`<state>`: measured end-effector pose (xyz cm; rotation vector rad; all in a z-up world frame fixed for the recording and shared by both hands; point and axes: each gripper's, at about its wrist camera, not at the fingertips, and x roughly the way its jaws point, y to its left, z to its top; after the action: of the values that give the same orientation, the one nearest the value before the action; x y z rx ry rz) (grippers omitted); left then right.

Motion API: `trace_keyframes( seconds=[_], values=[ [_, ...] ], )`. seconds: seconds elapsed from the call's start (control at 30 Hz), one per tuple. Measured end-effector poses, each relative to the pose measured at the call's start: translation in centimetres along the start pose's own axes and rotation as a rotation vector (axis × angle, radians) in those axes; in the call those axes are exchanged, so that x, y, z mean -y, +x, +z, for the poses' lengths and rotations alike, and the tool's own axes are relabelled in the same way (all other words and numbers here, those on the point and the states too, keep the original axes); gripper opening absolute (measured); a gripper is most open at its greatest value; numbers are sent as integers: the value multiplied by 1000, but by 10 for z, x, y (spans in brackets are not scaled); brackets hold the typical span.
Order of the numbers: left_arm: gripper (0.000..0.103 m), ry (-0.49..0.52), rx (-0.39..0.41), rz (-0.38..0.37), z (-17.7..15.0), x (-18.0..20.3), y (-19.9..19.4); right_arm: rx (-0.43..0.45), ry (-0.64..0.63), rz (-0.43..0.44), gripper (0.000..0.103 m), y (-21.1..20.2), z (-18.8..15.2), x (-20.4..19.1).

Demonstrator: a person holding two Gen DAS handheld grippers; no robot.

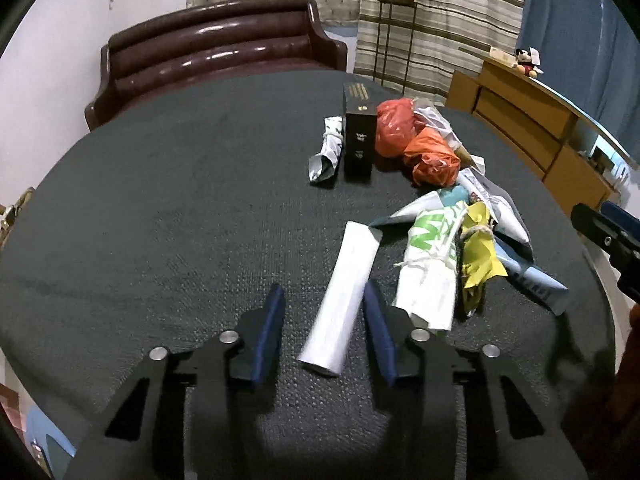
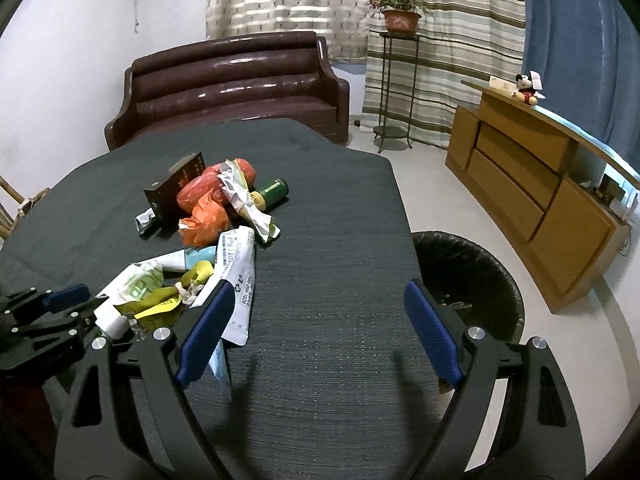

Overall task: Collect trash
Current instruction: 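Grasp the white tube with the left gripper while the right grasps the white paper packet, then carry both items over the black bin and open both grippers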

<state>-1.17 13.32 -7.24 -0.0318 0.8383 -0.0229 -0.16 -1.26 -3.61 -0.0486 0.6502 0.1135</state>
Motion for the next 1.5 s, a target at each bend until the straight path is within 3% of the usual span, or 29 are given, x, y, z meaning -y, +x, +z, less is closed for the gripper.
trace_keyframes(
  seconds=[0.17,0.27,0.37,0.47,0.67,1.0,1.2,1.5],
  values=[
    [19,27,12,8,0,3,0,-4,-5,9,84,3,1,-6],
    [17,23,14,-2,1,-1,-1,-4,-10,20,84,5,2,-11],
    [16,-4,17,-10,4,-7,-2,-4,-17,33,83,8,5,-17],
    [16,-18,33,9,10,-11,-5,-17,-19,57,74,14,9,-24],
    [16,-23,49,56,16,-18,-6,-55,-33,90,66,29,10,-38],
    [16,-56,46,66,21,-21,-1,-189,16,161,38,58,1,-34],
    [16,-84,48,38,20,-23,0,-176,1,165,37,53,-2,-33],
    [16,-76,120,22,28,-9,-23,-112,-33,129,35,32,-3,-24]
  ],
)
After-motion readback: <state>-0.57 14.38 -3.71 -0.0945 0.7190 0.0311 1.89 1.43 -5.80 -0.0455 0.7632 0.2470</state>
